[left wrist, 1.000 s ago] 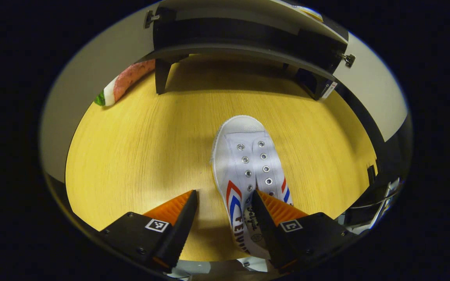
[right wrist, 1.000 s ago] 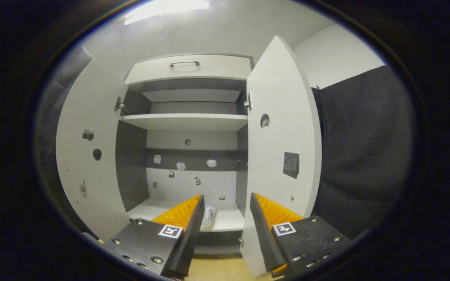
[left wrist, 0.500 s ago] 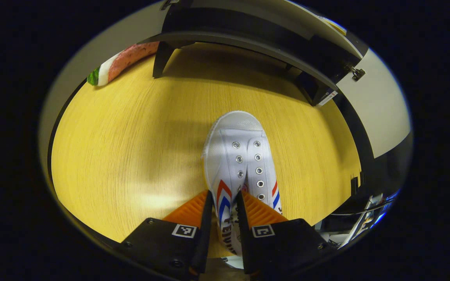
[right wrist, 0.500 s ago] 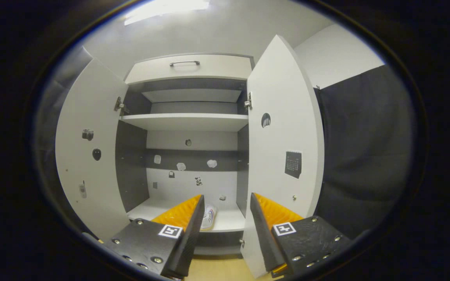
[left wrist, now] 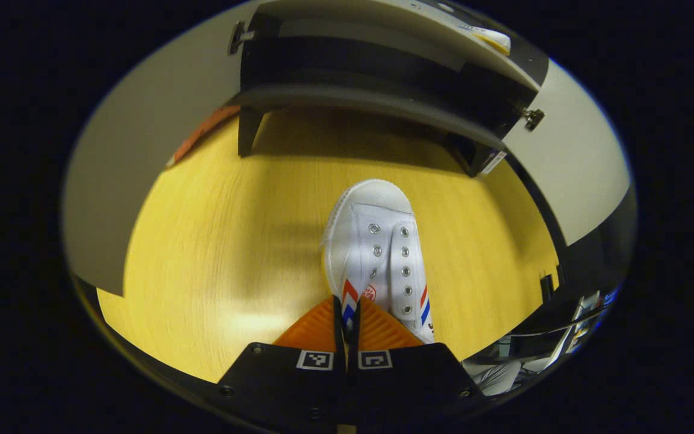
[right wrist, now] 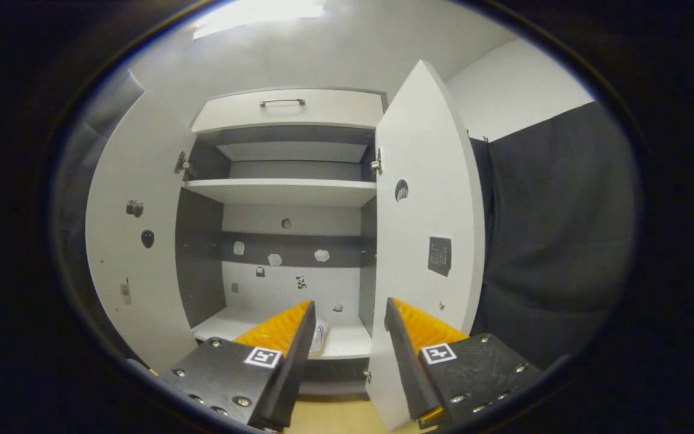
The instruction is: Grab one shoe with the right hand and put it into the shoe cabinet, grab the other shoe with the left hand and put it into the shoe cabinet; then close the right door with the right hand and the left door with the left hand.
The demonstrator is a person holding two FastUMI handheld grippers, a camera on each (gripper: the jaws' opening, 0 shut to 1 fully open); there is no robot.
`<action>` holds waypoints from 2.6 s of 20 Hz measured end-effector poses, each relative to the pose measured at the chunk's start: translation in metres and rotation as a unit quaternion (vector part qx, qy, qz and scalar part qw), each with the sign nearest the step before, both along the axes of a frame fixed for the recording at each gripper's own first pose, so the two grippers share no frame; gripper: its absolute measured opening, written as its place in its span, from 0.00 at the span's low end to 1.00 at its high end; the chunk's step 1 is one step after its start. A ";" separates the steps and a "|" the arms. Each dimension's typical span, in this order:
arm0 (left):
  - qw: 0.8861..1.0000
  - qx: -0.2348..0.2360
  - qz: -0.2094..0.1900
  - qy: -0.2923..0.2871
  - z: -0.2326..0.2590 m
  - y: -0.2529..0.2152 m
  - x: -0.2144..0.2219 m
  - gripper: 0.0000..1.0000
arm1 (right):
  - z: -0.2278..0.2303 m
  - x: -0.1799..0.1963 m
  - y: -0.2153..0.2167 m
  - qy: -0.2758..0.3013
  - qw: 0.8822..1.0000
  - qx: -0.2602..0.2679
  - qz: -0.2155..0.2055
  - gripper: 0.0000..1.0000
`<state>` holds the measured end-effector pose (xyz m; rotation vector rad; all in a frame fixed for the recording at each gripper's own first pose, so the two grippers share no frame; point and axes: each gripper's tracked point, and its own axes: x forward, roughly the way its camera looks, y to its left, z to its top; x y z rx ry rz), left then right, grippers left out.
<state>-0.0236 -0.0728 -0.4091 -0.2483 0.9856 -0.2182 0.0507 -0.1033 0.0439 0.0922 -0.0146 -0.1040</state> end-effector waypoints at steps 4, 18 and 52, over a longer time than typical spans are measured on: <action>0.997 -0.010 -0.007 -0.079 0.083 0.019 0.020 0.01 | -0.002 -0.002 -0.004 -0.002 1.000 0.007 -0.006 0.70; 0.953 -0.021 0.010 -0.302 0.343 0.018 0.210 0.00 | -0.004 -0.005 -0.020 -0.019 0.999 0.042 -0.004 0.69; 0.943 0.003 0.052 -0.329 0.403 0.023 0.278 0.82 | 0.021 -0.047 -0.128 -0.048 0.996 0.071 0.023 0.80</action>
